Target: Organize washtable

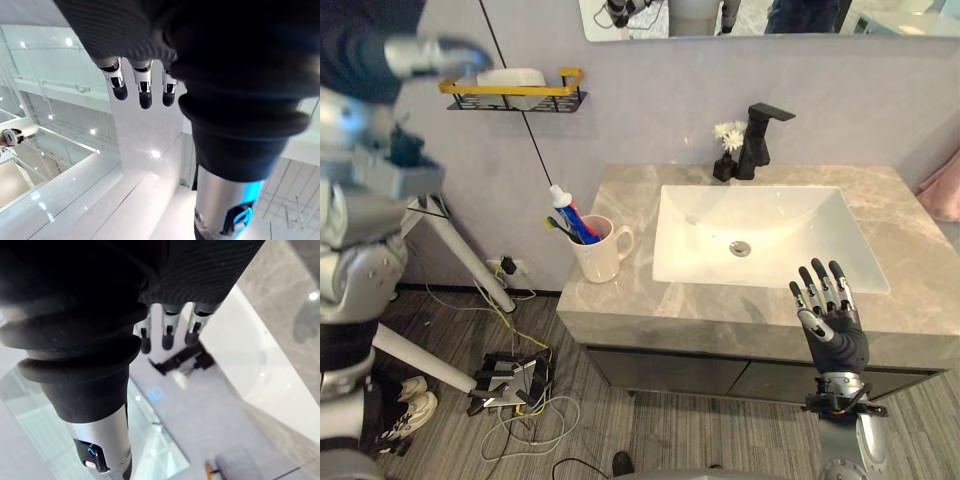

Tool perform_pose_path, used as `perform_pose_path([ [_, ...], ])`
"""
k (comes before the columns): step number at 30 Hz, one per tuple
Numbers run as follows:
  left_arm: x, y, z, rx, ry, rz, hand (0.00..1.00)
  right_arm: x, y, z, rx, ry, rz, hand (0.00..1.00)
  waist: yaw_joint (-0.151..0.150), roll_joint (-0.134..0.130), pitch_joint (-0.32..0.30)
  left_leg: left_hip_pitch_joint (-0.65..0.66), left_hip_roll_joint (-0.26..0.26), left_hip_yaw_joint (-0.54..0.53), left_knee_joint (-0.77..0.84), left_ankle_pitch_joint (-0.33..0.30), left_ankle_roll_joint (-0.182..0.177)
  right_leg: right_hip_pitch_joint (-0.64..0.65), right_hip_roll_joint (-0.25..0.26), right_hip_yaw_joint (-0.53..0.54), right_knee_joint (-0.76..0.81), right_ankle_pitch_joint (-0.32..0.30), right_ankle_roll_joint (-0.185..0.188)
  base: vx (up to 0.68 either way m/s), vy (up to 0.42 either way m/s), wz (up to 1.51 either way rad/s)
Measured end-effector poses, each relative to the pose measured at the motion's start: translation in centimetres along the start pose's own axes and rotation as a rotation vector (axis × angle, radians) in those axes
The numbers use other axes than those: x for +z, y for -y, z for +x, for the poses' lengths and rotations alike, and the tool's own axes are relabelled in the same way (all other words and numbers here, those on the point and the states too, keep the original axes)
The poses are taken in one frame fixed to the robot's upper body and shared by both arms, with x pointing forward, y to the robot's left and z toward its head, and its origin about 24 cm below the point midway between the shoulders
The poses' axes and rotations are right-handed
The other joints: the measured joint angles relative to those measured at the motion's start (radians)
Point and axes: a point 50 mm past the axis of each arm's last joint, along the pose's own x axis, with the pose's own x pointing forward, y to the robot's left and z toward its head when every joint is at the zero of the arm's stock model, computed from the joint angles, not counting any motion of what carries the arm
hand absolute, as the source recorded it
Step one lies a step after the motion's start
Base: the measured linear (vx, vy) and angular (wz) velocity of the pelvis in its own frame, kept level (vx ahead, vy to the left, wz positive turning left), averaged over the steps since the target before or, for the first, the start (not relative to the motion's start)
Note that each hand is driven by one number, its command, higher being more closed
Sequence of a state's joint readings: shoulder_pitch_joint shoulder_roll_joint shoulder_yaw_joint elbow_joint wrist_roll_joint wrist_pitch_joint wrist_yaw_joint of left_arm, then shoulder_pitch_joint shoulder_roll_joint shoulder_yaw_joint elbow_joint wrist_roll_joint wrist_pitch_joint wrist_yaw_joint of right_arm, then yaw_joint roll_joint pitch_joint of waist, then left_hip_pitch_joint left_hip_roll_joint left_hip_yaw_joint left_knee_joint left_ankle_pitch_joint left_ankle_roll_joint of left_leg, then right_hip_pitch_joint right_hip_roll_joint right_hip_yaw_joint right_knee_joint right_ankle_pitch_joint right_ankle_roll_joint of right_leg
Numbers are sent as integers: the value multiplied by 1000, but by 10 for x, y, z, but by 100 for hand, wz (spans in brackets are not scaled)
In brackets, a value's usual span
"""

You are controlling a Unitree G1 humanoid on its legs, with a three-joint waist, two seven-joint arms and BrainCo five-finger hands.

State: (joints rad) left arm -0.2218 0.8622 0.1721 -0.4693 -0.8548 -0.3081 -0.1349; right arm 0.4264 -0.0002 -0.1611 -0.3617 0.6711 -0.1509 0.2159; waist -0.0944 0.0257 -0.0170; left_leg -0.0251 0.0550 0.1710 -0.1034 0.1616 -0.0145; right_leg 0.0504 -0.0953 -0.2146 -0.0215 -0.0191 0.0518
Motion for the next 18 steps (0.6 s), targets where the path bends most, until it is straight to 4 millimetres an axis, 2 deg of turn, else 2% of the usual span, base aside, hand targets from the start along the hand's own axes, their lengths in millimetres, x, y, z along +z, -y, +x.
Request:
perform_pose_path([
  [1, -10, 9, -20, 30, -58, -66, 0, 0, 2, -2, -15, -1, -7, 0, 2, -6, -3, 4, -1, 2, 0, 0, 0, 2, -2, 1, 0, -3, -1, 0, 0, 0],
  [2, -15, 15, -31, 50, -92, -97, 0, 0, 3, -4, -22, -3, -8, 0, 1, -8, -5, 6, -1, 2, 0, 0, 0, 4, -3, 1, 1, -5, -2, 0, 0, 0],
  [3, -25, 26, -55, 95, -172, -154, 0, -3, 4, -8, -40, -11, -3, 0, 1, -14, -8, 7, -2, 7, 0, -1, 0, 4, -4, 1, 2, -6, -1, 0, 0, 0],
  [4, -28, 31, -64, 113, -200, -176, 0, -4, 4, -10, -49, -15, -1, 0, 1, -15, -8, 8, -2, 10, 0, -1, 0, 5, -5, 1, 3, -7, 1, 0, 0, 0],
  [6, -37, 54, -87, 154, -283, -275, 0, -5, 7, -16, -69, -32, -5, 0, 1, -19, -4, 15, -4, 15, 0, -2, 0, 5, -9, 4, 14, -13, 10, -21, 15, -1],
  [7, -39, 60, -91, 158, -298, -310, 0, -5, 7, -17, -73, -36, -10, 0, 1, -18, -3, 17, -5, 16, 0, -2, 0, 5, -10, 5, 17, -13, 11, -47, 28, -8],
  [8, -46, 75, -100, 176, -336, -397, 0, -6, 8, -19, -80, -43, -10, 0, 0, -18, -2, 21, -6, 21, 0, -3, 1, 5, -13, 11, 22, -14, 11, -51, 30, -9],
  [12, -56, 100, -113, 202, -401, -520, 0, -6, 13, -27, -112, -58, -20, 0, -6, -20, 10, 12, -5, 34, -1, -6, 4, -11, -12, 23, 20, -14, 12, -57, 27, -12],
  [15, -60, 111, -119, 226, -433, -576, 0, -6, 14, -29, -122, -62, -25, 0, -16, -33, 11, -9, -8, 70, 0, -6, -3, -33, -21, 37, 0, -14, 12, -39, 42, -20],
  [17, -66, 118, -125, 241, -464, -599, 0, -3, 14, -29, -117, -59, -38, 0, -16, -13, 25, -17, -6, 93, -1, -10, 0, -54, -19, 57, -3, -14, 12, -28, 44, -43],
  [18, -67, 119, -125, 239, -468, -601, 0, -3, 13, -29, -110, -59, -38, 0, -20, -16, 30, -22, -7, 100, -1, -13, -2, -60, -20, 57, -2, -14, 12, -29, 47, -26],
])
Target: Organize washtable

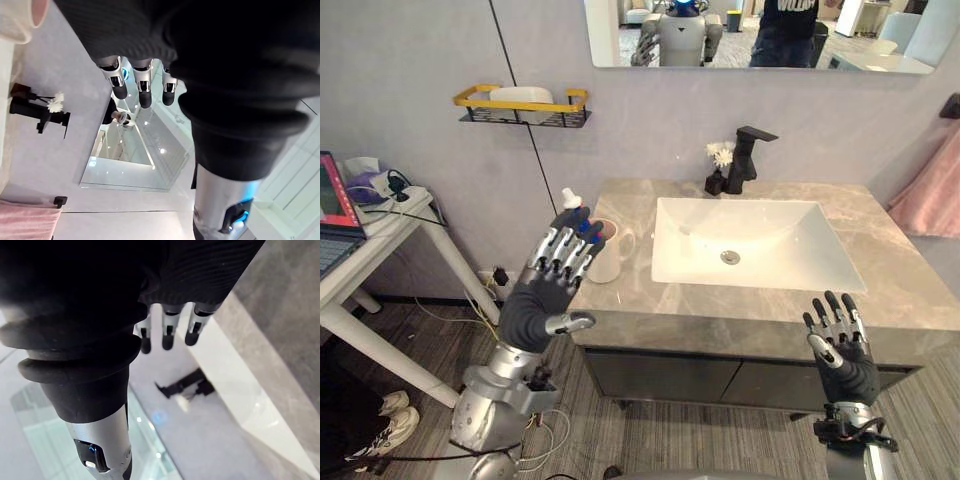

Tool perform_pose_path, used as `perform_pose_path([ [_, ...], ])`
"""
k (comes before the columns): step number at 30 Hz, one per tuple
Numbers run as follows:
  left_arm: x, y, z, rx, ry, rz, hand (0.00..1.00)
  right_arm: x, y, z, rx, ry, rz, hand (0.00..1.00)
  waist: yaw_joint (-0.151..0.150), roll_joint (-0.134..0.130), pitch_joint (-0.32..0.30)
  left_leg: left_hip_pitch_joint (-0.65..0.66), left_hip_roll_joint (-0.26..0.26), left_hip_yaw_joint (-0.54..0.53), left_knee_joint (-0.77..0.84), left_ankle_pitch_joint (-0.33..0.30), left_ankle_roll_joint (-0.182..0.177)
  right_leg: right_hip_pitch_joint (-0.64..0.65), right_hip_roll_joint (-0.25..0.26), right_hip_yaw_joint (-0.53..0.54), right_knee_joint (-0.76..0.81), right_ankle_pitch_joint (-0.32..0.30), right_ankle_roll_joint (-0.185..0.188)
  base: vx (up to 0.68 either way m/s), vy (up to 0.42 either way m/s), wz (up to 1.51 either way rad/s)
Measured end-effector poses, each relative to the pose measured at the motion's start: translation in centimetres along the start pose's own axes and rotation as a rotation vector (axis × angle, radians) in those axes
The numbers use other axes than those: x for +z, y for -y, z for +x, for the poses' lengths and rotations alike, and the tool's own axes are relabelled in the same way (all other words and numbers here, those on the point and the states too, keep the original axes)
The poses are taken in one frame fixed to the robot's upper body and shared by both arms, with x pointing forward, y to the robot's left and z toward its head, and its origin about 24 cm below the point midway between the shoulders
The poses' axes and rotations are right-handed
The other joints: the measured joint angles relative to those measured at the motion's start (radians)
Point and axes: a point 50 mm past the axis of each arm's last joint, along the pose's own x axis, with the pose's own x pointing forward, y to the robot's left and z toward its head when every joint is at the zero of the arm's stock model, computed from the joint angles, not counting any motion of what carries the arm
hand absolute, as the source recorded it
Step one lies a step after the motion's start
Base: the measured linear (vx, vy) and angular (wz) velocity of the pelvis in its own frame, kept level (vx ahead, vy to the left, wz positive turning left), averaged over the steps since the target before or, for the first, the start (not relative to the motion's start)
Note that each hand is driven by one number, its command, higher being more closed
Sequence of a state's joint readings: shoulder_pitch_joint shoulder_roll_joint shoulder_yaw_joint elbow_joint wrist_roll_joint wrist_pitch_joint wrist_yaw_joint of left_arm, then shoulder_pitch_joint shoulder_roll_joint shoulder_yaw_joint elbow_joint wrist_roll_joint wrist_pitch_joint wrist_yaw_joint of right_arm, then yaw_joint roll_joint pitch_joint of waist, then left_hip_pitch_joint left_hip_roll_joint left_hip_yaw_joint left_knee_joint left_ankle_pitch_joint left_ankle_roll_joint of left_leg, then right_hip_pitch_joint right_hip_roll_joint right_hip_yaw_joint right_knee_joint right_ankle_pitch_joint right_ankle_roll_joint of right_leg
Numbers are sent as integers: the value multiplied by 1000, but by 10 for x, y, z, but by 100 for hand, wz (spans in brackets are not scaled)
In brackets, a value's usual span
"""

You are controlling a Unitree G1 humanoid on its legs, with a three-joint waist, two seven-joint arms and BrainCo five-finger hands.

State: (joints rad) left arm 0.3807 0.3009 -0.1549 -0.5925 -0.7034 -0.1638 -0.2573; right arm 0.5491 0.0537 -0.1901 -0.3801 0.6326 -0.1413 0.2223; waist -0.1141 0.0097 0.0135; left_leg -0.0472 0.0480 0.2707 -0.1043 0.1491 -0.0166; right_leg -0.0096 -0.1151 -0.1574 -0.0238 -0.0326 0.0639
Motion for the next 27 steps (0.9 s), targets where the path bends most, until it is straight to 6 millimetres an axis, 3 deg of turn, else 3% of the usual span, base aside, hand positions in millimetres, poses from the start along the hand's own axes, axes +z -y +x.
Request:
perform_pose_path([
  [1, -2, 1, 0, -1, -6, 0, 0, -1, 0, -1, -3, -10, -3, 0, -13, -14, 4, -12, -15, 10, 0, -29, -39, -19, -23, 9, -1, 0, 0, 5, 110, -18],
  [2, -4, 0, 1, -3, -14, 2, 0, -4, 0, -3, -15, -15, 3, 0, -18, -45, 13, -17, -36, 21, 36, -24, -30, -32, -46, 24, -1, 2, 3, 14, 99, -14],
  [3, -7, -1, 9, 7, 14, 14, 0, 3, 4, -6, -28, -21, -34, 0, -36, -15, 31, 74, -34, 78, 0, -80, 32, -28, -28, 79, 27, 41, 46, 41, 70, -10],
  [13, -4, -1, 18, -5, 49, 33, 0, 2, 3, -4, -20, -20, -32, 0, -33, -15, 39, 77, -31, 78, 1, -82, 29, -13, -26, 74, 21, 43, 44, -4, 0, 1],
  [20, -3, -2, 32, 26, 87, 76, 0, -3, -1, 5, 32, -51, -48, 0, -29, 22, 70, 75, -25, 80, 1, -82, 28, -10, -22, 70, -2, 48, 33, 0, 0, 0],
  [21, -4, -3, 32, 37, 85, 73, 100, -4, -2, 5, 33, -54, -45, 0, -29, 26, 71, 74, -23, 79, 2, -82, 28, -7, -22, 65, -8, 50, 32, 19, -17, 7],
  [27, -7, -3, 32, 40, 64, 69, 100, -6, -1, 5, 30, -60, -51, 0, -8, 25, 76, 74, -13, 67, 8, -82, 26, 12, -16, 47, -34, 57, 31, 40, -29, 6],
])
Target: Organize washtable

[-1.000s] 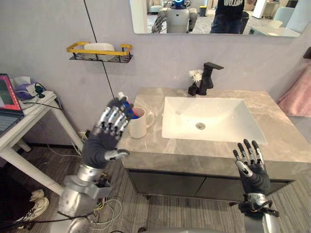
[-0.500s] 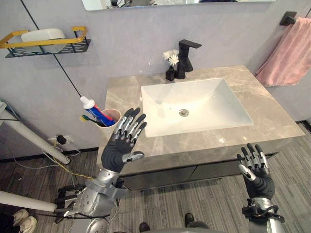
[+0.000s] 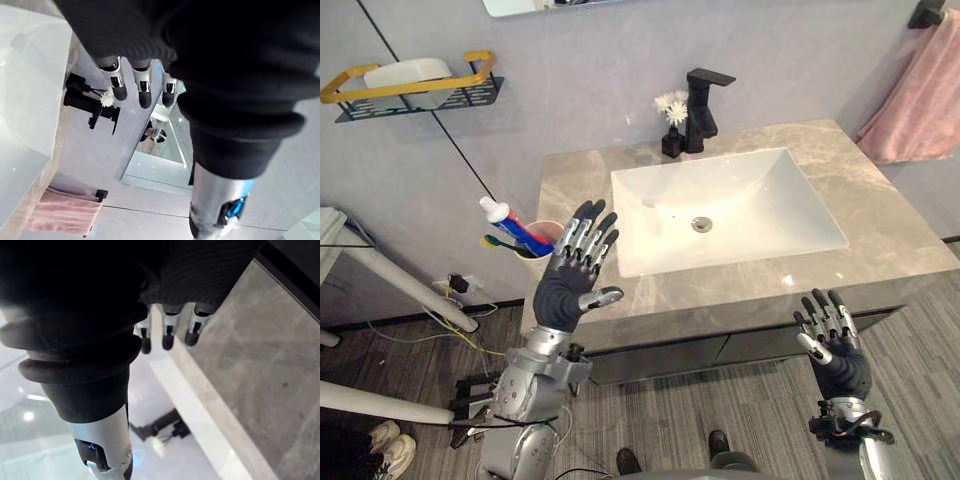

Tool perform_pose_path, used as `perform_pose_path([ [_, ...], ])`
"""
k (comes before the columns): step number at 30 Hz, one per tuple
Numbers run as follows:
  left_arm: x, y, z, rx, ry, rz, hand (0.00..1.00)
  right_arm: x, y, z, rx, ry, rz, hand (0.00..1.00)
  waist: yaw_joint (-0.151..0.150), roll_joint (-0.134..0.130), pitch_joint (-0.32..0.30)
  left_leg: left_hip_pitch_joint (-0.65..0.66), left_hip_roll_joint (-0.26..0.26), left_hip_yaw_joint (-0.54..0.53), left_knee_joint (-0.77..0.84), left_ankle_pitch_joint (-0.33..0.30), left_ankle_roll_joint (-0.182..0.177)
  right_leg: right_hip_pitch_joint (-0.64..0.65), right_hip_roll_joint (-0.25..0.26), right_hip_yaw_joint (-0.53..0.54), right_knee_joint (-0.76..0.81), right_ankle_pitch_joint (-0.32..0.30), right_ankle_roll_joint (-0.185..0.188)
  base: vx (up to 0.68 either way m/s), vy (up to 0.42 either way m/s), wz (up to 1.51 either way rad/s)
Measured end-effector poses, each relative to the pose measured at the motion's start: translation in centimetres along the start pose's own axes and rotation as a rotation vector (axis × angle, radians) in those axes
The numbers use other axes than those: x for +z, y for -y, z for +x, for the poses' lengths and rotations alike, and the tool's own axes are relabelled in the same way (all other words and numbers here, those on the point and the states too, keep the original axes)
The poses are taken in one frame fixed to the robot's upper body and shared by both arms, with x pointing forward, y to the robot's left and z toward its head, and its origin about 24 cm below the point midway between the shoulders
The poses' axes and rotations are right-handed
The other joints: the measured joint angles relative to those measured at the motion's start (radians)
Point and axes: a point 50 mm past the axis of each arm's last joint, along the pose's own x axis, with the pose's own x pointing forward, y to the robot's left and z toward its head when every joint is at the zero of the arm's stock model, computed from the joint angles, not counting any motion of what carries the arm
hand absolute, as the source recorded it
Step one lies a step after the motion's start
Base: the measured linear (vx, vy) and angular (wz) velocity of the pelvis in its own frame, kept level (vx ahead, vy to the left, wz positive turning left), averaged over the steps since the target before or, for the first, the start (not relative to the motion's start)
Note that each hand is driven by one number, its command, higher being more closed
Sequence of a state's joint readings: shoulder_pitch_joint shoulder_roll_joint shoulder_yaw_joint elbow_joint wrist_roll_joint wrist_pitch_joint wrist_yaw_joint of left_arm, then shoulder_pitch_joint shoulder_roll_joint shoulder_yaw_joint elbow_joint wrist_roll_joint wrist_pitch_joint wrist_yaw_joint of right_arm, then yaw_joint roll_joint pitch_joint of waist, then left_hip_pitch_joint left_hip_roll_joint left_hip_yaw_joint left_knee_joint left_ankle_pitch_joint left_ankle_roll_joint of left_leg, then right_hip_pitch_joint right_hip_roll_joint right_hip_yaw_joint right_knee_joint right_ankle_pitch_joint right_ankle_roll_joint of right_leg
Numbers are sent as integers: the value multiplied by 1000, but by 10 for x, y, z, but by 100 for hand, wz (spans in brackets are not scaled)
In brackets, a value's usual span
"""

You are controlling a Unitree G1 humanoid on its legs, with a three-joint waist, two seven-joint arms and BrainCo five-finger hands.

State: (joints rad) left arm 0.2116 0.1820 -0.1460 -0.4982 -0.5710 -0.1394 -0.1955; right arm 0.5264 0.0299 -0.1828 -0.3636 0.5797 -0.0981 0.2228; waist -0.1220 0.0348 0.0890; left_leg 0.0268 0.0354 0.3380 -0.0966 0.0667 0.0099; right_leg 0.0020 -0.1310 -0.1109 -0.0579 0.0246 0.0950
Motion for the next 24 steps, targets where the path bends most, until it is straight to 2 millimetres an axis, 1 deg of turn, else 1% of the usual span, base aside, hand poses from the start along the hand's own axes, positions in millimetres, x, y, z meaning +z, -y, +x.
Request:
perform_pose_path([
  [7, -1, 0, 0, -2, -6, -1, 100, 0, -2, 2, 10, -1, 5, 0, 0, -2, 24, 2, -1, -8, 0, -4, -8, 14, -1, -17, -13, 0, 0, 27, -17, 3],
  [11, -8, -3, 0, 9, -39, 9, 100, 0, -2, 3, 10, 0, 4, 0, 0, -2, 37, 1, -1, -8, 0, -6, -9, 19, -1, -18, -13, 0, 0, -8, -5, 0],
  [14, -8, -3, 1, 5, -39, 17, 100, 0, -2, 3, 12, -2, 5, 0, 1, -4, 52, 1, -1, -8, 0, -8, -12, 19, -1, -19, -13, 0, 0, -25, -9, 1],
  [18, -17, -8, -2, 28, -78, 22, 100, 0, -2, 3, 12, -3, 5, 0, 1, -4, 55, -10, -1, -8, 0, -7, -11, 8, 5, -21, -13, 0, 1, -22, -9, 1],
  [24, -22, -12, -6, 51, -109, 20, 100, -1, -2, 2, 9, -6, 4, 0, 1, -10, 64, -14, -1, -8, 0, -6, -10, 5, 6, -21, -15, 0, 1, 0, -5, 0],
])
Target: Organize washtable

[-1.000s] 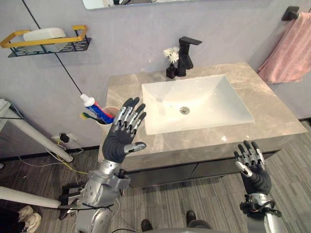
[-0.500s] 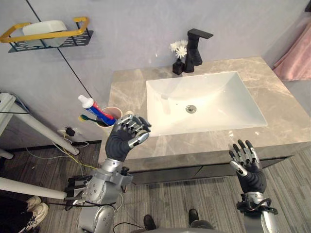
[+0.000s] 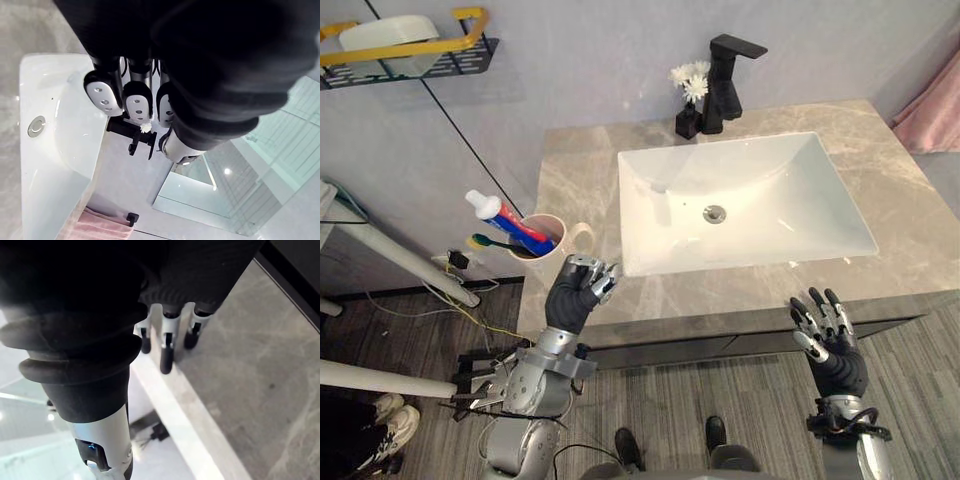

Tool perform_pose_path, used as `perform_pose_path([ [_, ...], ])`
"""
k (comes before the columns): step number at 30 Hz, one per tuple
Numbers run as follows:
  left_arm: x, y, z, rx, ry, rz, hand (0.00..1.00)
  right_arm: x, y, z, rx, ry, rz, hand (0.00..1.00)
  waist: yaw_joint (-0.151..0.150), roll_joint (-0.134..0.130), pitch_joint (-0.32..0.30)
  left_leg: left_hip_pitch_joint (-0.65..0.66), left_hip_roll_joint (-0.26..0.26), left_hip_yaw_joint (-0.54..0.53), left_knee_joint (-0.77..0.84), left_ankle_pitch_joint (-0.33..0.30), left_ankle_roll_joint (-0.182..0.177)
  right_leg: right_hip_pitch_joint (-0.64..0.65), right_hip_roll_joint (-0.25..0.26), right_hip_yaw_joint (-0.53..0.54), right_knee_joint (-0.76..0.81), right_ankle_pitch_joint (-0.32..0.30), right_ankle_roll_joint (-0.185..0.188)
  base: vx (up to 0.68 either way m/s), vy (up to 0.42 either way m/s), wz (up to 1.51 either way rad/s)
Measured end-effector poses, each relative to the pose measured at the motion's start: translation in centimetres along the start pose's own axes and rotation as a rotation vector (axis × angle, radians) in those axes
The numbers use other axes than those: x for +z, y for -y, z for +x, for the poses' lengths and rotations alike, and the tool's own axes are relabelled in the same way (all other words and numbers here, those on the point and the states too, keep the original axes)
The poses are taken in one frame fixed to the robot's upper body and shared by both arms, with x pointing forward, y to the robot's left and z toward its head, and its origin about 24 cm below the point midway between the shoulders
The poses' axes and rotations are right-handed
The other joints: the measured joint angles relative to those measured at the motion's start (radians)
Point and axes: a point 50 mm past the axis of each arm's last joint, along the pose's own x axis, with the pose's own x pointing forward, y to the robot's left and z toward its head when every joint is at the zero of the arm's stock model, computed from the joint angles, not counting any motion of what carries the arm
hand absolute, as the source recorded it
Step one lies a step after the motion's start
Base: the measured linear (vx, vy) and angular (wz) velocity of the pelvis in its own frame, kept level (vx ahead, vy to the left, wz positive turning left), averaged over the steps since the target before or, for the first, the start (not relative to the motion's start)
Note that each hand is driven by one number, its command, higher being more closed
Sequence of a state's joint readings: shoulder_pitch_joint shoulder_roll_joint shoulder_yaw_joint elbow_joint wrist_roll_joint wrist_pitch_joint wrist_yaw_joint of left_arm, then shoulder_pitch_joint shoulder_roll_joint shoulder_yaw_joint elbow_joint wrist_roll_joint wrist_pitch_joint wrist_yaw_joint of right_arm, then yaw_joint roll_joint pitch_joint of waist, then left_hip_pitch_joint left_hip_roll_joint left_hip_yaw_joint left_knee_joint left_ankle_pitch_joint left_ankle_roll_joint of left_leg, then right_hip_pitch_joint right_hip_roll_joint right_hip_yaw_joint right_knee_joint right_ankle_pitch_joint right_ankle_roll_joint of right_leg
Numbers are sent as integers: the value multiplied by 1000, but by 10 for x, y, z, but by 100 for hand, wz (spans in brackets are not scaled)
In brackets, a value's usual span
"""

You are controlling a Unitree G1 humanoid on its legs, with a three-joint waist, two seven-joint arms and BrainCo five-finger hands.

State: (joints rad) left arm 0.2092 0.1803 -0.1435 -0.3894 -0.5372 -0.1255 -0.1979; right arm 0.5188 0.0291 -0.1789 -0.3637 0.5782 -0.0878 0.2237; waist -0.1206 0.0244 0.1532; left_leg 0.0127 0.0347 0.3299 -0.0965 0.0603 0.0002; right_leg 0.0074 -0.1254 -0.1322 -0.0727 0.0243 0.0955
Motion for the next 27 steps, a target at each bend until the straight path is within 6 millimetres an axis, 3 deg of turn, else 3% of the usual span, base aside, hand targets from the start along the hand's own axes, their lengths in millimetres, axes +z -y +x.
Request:
perform_pose_path([
  [15, -12, -19, -26, 137, -69, -10, 100, 0, 1, -3, 9, -8, -9, 0, 4, -3, 15, -8, 0, -16, -1, 0, 0, 0, 0, -15, 0, -1, 1, -5, -3, 2],
  [27, -10, -26, -32, 186, -64, -5, 100, 0, 5, -7, -7, -7, -24, 0, 23, -4, 15, -11, 0, -27, -1, 1, 1, 2, 0, -28, 0, -1, 1, -11, -6, 2],
])
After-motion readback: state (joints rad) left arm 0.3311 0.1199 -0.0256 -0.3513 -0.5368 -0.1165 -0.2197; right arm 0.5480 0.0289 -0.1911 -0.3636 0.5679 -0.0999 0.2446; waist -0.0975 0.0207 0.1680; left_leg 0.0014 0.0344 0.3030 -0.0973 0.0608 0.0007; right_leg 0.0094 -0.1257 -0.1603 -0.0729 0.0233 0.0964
